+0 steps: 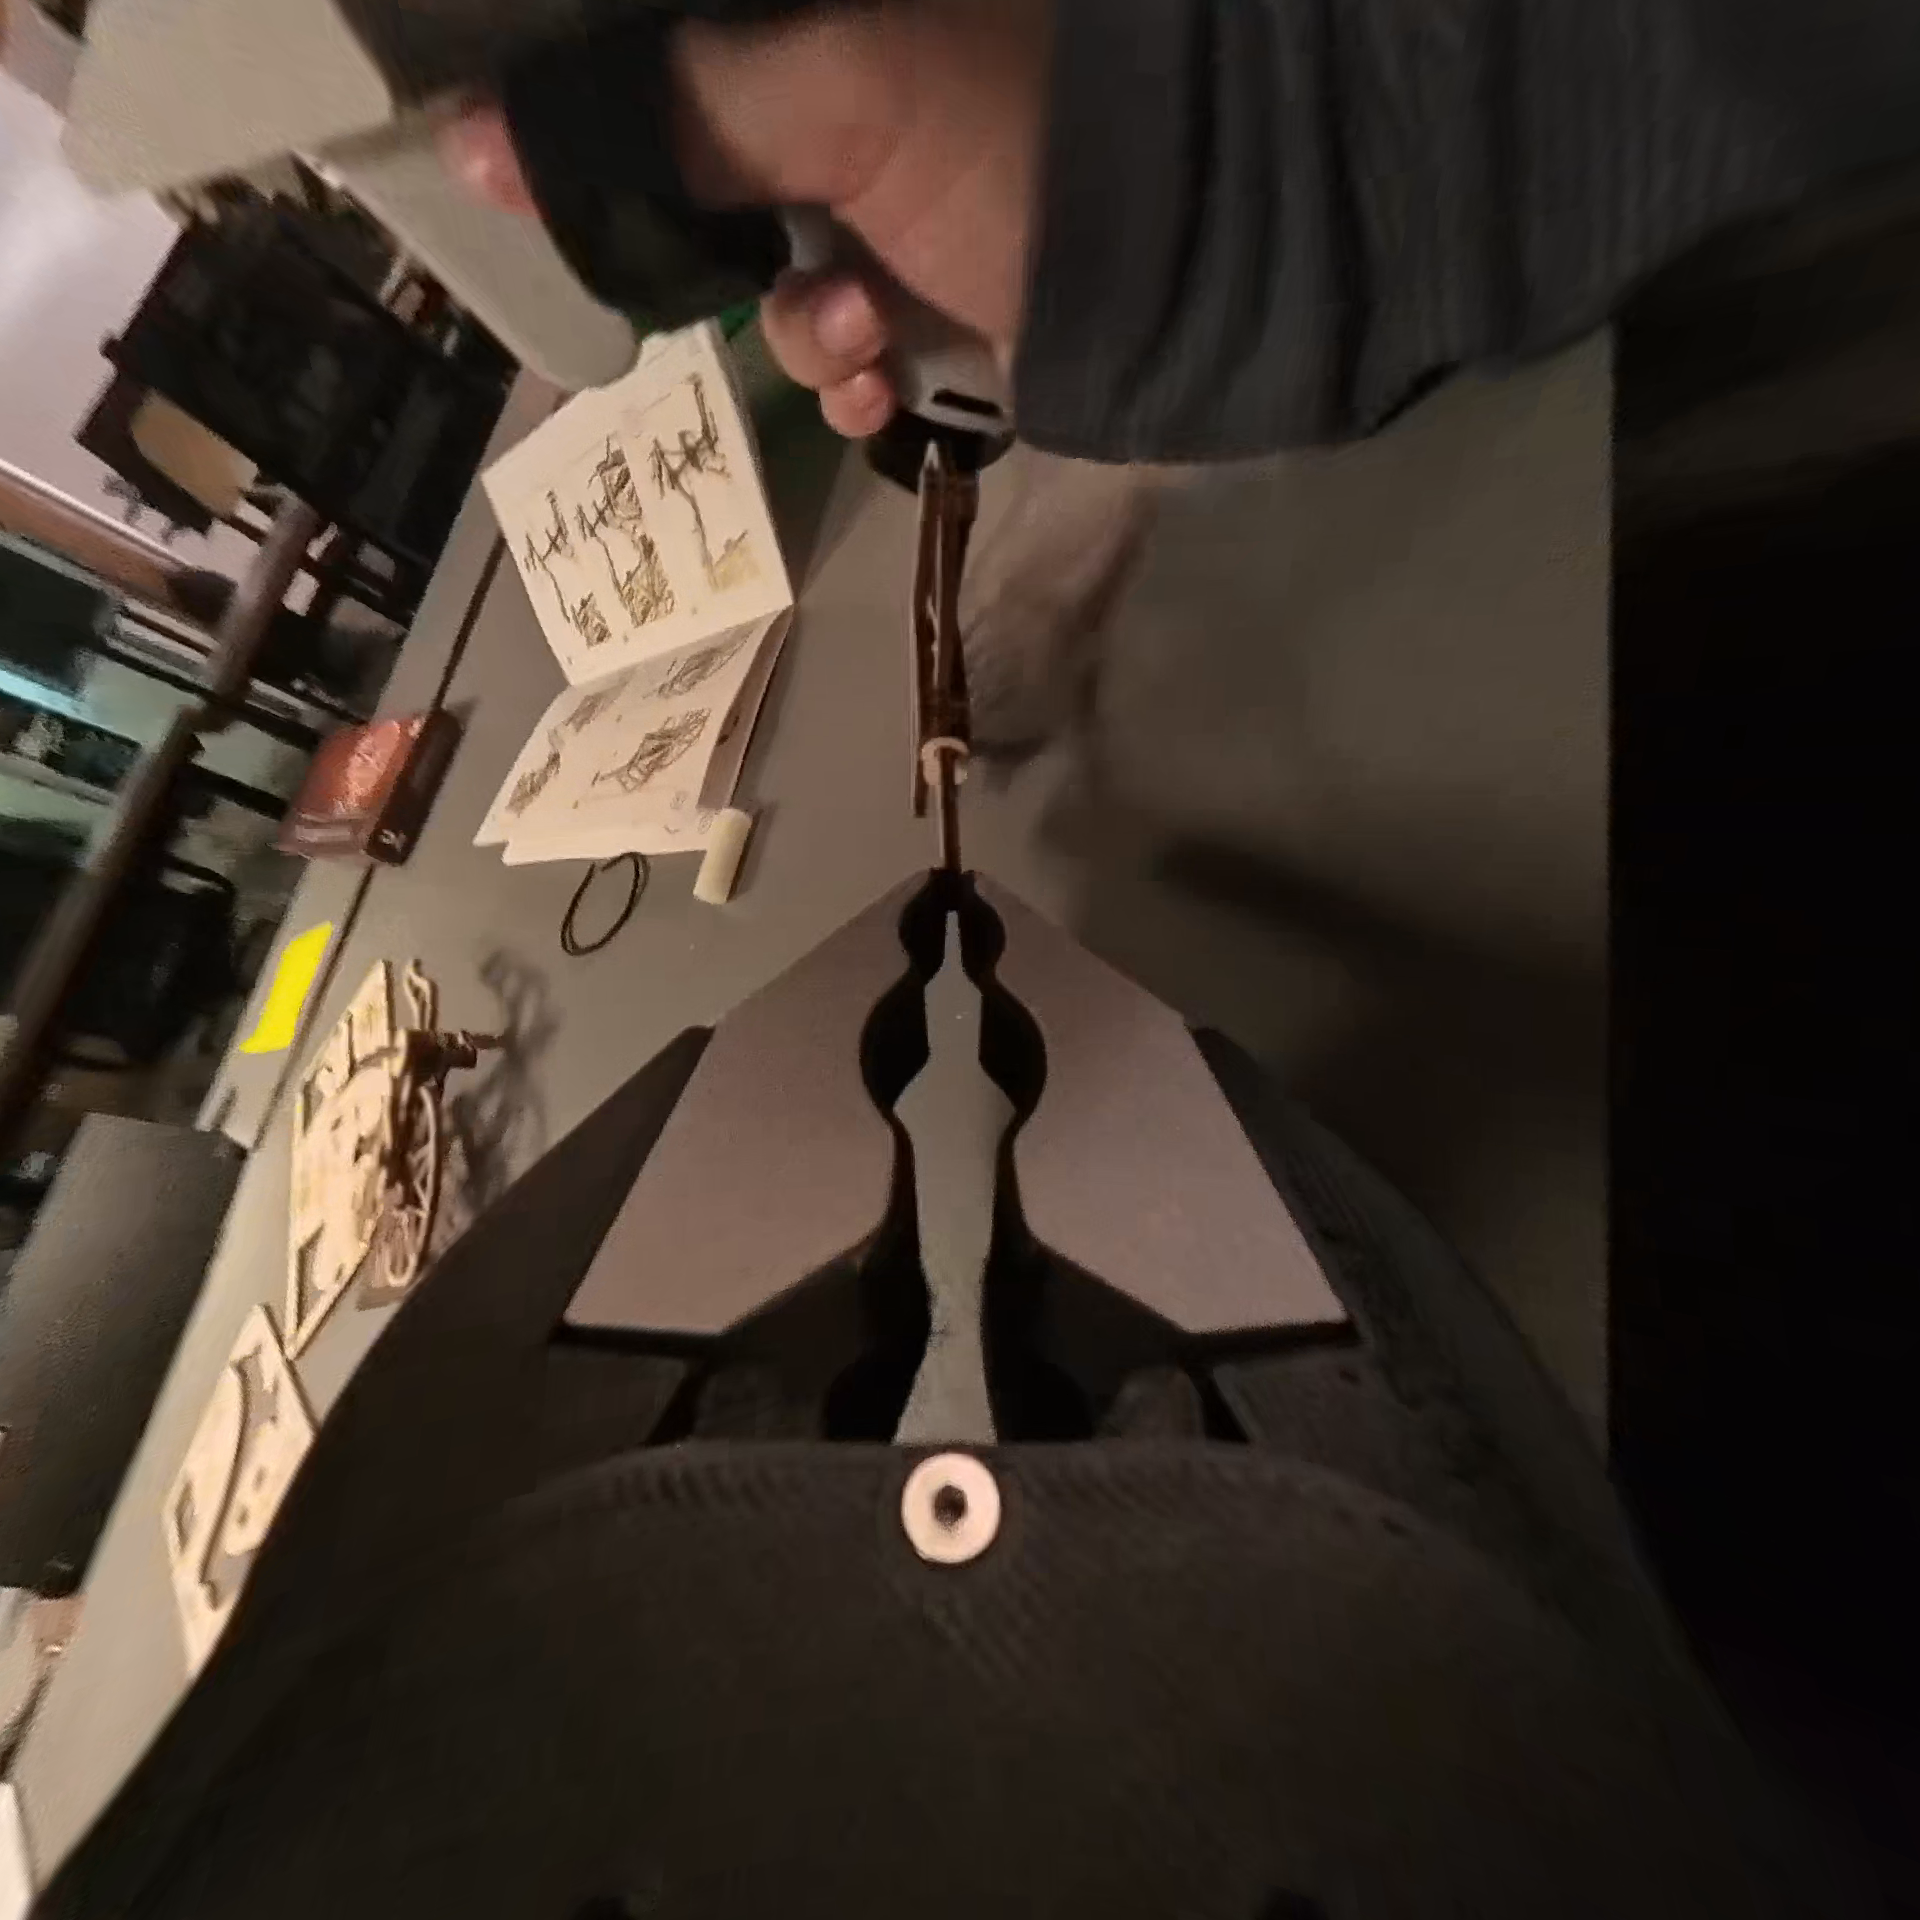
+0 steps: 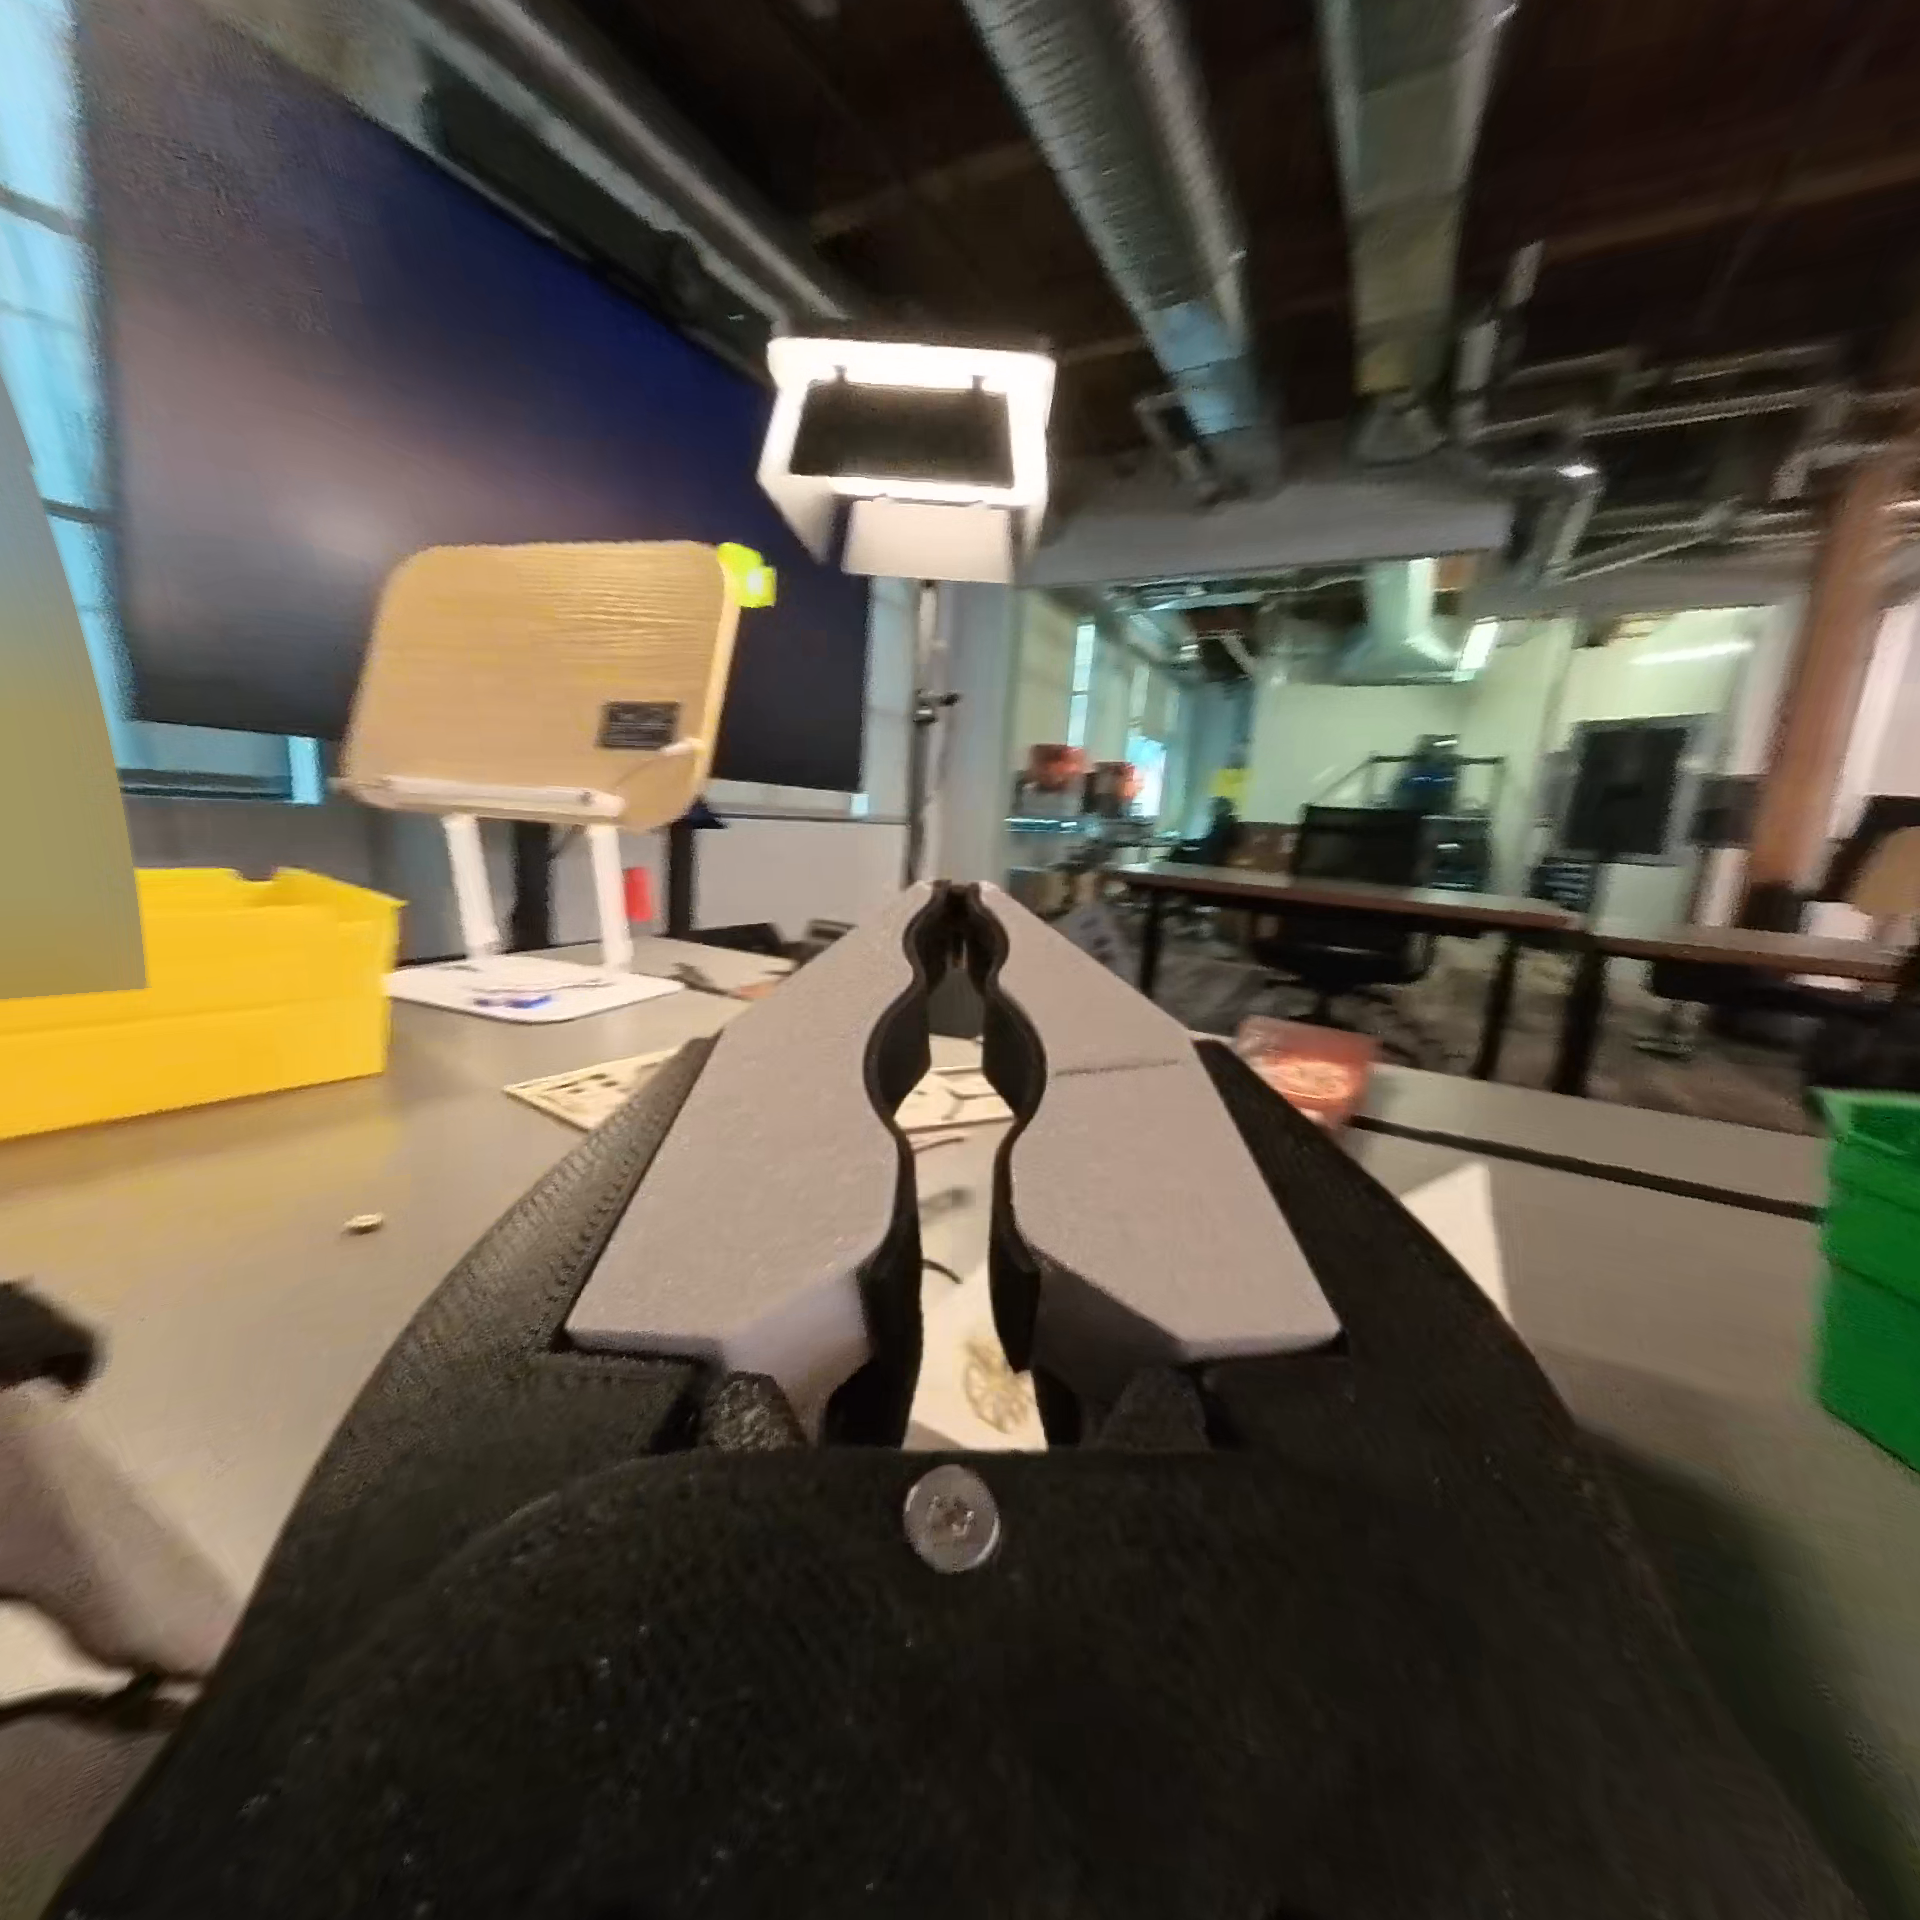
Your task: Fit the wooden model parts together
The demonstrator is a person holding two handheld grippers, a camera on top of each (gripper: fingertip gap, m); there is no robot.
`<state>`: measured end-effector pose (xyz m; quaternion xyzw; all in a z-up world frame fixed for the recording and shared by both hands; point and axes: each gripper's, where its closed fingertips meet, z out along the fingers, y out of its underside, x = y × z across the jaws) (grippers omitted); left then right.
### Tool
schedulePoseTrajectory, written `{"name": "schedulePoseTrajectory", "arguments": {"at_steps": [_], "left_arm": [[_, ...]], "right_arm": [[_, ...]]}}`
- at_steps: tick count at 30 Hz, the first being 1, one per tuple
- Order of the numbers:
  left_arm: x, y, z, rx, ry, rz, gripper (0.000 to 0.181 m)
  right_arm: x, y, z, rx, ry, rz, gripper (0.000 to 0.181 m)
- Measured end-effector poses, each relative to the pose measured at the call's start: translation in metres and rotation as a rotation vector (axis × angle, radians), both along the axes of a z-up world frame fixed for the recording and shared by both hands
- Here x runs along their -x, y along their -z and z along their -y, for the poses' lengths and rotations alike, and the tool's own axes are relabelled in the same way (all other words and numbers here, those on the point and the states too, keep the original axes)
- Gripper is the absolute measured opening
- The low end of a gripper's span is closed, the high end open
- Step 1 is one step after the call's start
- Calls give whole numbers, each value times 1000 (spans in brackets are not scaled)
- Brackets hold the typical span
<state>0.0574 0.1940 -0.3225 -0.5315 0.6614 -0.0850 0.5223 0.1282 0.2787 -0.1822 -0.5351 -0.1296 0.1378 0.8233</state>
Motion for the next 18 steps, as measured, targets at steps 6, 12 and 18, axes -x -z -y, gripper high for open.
{"name": "schedulePoseTrajectory", "arguments": {"at_steps": [6, 12, 18], "left_arm": [[-6, 4, 1, -32, 21, -29, 1], [-15, 5, -4, -96, 17, -50, 1], [-14, 1, -9, -74, -30, -9, 2]], "right_arm": [[-17, 8, -8, 16, 115, -40, 0], [-33, 12, -14, 60, 111, -200, 0], [-28, 14, -15, 81, 86, -178, 0]]}}
